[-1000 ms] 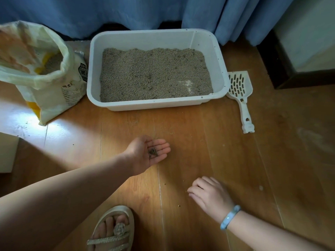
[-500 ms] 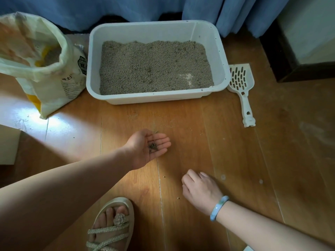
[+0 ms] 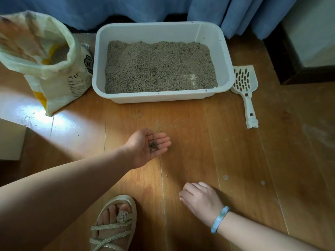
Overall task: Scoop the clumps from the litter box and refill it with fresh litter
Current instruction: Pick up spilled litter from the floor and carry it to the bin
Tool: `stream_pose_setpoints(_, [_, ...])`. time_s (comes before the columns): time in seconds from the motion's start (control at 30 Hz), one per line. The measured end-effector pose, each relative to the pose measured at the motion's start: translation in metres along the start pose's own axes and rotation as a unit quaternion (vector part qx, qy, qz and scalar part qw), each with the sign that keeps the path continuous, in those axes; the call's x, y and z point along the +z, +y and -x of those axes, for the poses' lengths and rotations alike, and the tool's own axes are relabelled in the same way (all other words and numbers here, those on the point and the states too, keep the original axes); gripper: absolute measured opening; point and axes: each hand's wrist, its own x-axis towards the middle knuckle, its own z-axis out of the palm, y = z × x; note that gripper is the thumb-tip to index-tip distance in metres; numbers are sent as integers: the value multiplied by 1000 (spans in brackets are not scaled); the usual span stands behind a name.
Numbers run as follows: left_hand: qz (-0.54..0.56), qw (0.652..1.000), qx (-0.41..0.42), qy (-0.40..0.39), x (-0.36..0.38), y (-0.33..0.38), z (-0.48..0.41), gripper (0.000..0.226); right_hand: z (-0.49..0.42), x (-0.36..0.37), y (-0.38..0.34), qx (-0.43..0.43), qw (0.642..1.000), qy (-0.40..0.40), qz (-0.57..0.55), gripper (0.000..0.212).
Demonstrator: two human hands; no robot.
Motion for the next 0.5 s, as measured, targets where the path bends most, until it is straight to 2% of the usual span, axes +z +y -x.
stream_pose_setpoints(0.13, [2, 1000, 1, 4, 0, 1, -1, 43, -5, 7, -3, 7, 999, -16, 30, 15])
stream_pose_setpoints(0.2, [5, 1000, 1, 5, 0, 2, 0, 43, -10, 10, -3, 22, 999, -8, 32, 10])
stream_pose_setpoints(0.23, [5, 1000, 2, 5, -1, 2, -1, 43, -14, 11, -3, 44, 999, 3, 25, 7])
stream_pose_setpoints(0.33, [6, 1000, 2, 8, -3, 2, -1, 43, -32, 9, -4, 108, 993, 39, -4, 18])
stream_pose_setpoints(0.4, [9, 1000, 2, 11, -5, 2, -1, 43, -44, 8, -5, 110, 993, 50, -4, 6])
stream_pose_setpoints(0.5, [10, 1000, 1, 12, -7, 2, -3, 44, -58, 12, -8, 116, 992, 45, -8, 21])
